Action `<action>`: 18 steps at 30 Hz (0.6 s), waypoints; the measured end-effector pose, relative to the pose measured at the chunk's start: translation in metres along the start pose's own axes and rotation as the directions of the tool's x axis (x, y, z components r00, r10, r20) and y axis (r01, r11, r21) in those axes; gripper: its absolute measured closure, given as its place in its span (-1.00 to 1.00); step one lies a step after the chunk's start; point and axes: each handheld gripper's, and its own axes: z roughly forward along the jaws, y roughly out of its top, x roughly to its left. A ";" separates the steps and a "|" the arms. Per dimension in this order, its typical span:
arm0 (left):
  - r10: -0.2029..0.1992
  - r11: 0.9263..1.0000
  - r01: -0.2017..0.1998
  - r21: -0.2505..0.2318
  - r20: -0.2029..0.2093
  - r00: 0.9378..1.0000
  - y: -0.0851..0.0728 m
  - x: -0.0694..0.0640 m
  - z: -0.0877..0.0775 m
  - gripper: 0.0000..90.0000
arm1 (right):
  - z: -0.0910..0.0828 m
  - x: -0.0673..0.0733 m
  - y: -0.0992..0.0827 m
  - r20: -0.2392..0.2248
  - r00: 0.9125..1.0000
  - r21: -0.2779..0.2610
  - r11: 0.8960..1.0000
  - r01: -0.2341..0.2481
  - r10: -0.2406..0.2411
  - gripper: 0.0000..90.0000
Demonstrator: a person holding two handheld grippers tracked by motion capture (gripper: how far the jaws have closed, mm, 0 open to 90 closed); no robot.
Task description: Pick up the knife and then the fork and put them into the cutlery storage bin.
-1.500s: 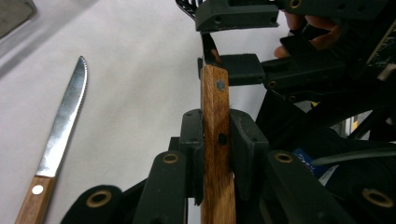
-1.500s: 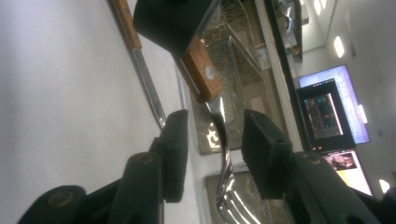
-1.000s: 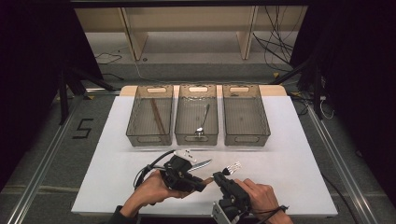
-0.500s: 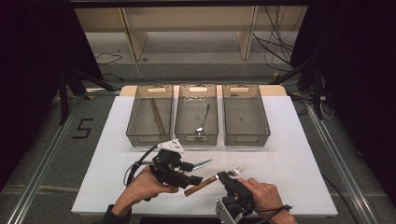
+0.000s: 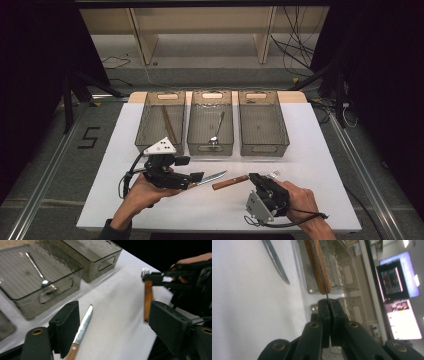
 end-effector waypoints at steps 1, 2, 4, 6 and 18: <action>0.006 1.000 -0.006 -0.002 -0.015 1.000 -0.002 0.002 0.000 -0.51 | 0.000 -0.005 -0.001 -0.009 1.000 0.005 1.000 -0.018 0.018 0.98; 0.007 1.000 -0.007 -0.004 -0.030 1.000 -0.004 0.004 0.001 -0.51 | 0.000 -0.009 -0.002 -0.012 0.999 0.003 0.999 -0.039 0.039 0.98; 0.014 1.000 -0.015 -0.016 -0.056 0.998 -0.009 0.008 0.001 -0.53 | -0.002 -0.019 -0.005 -0.048 0.992 0.007 0.993 -0.117 0.117 0.98; 0.012 1.000 -0.014 -0.024 -0.077 0.997 -0.013 0.010 0.001 -0.55 | -0.002 -0.031 -0.008 -0.086 0.971 0.004 0.975 -0.223 0.223 0.98; 0.026 0.999 -0.032 -0.040 -0.160 0.987 -0.038 0.016 0.009 -0.58 | 0.025 -0.105 -0.040 -0.278 0.613 0.064 0.651 -0.757 0.740 0.98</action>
